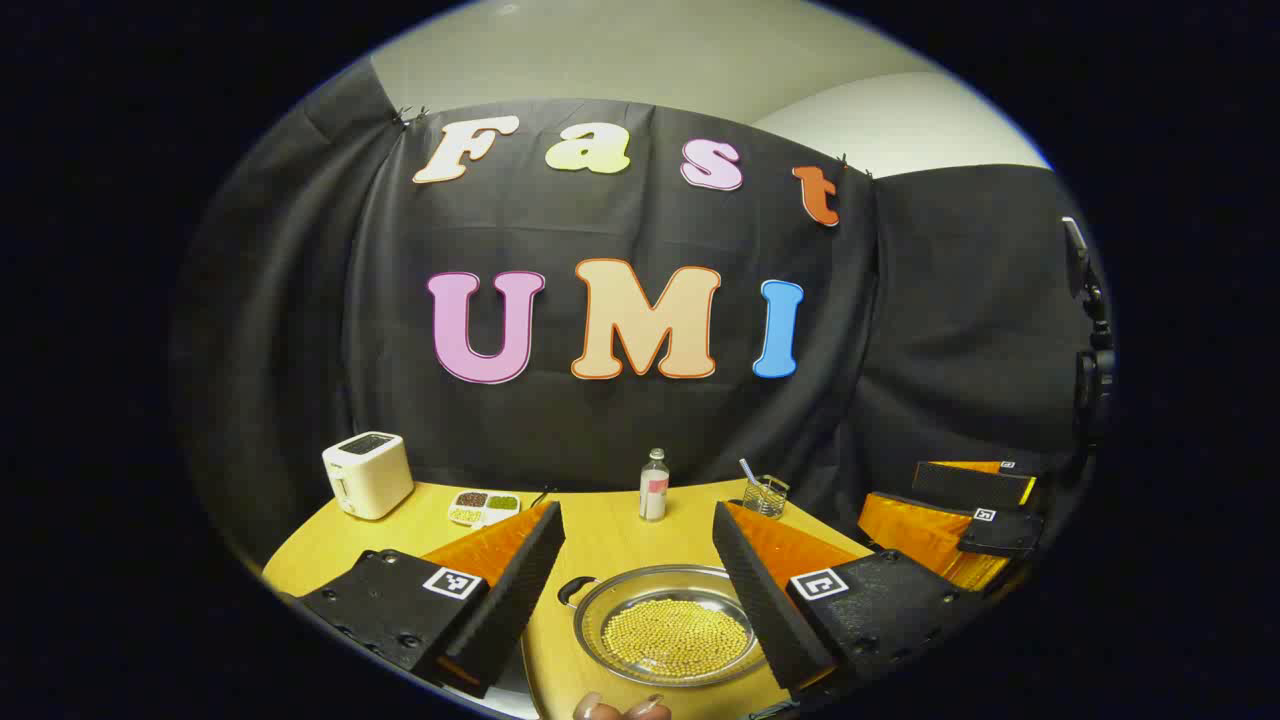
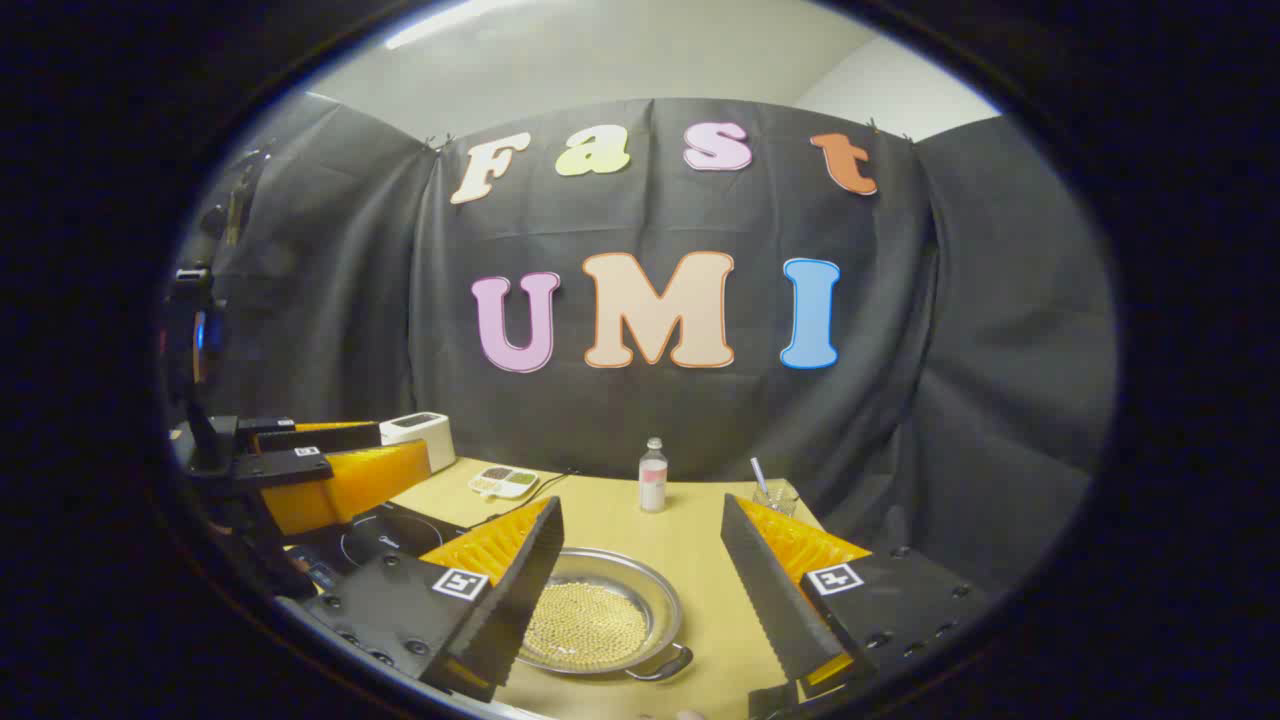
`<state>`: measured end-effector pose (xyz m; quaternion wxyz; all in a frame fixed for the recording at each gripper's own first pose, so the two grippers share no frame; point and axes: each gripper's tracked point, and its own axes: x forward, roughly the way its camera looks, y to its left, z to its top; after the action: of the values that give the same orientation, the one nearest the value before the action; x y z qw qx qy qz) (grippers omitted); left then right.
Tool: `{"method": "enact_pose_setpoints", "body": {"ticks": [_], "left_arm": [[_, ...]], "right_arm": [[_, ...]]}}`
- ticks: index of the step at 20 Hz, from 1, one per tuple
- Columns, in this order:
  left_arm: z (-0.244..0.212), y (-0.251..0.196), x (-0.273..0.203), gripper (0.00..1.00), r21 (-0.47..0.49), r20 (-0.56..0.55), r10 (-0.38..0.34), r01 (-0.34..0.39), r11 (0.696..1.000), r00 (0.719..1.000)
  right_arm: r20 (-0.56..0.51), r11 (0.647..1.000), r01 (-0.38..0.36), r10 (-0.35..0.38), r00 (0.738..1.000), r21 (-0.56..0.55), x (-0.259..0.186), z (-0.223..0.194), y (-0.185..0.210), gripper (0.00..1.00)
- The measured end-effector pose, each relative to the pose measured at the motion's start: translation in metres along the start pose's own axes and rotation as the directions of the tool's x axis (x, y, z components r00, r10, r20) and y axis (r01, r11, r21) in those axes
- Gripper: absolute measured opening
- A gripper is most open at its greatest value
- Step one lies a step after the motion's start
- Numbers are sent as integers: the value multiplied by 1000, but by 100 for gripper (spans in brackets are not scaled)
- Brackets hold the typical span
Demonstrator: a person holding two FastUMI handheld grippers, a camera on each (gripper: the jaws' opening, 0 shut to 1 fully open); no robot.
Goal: First push the handle of the pot to place it horizontally, then grasp the pot with both hands and set it on the induction cooktop.
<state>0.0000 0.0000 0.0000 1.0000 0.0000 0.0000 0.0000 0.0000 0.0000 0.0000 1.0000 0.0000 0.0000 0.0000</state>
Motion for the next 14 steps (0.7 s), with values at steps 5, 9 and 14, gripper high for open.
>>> {"method": "enact_pose_setpoints", "body": {"ticks": [5, 9, 14], "left_arm": [[3, -8, -2, 93, 24, 6, 5, -6, 1000, 1000], [3, -14, -5, 96, 26, 1, 1, -1, 1000, 1000], [6, -17, -7, 96, 50, 5, -10, 10, 999, 1000]], "right_arm": [[16, 999, -43, 43, 999, 9, -1, 4, 8, 99], [25, 999, -40, 40, 999, 19, -3, 5, 4, 94], [4, 999, -38, 38, 999, 19, -9, -2, 4, 94]]}}
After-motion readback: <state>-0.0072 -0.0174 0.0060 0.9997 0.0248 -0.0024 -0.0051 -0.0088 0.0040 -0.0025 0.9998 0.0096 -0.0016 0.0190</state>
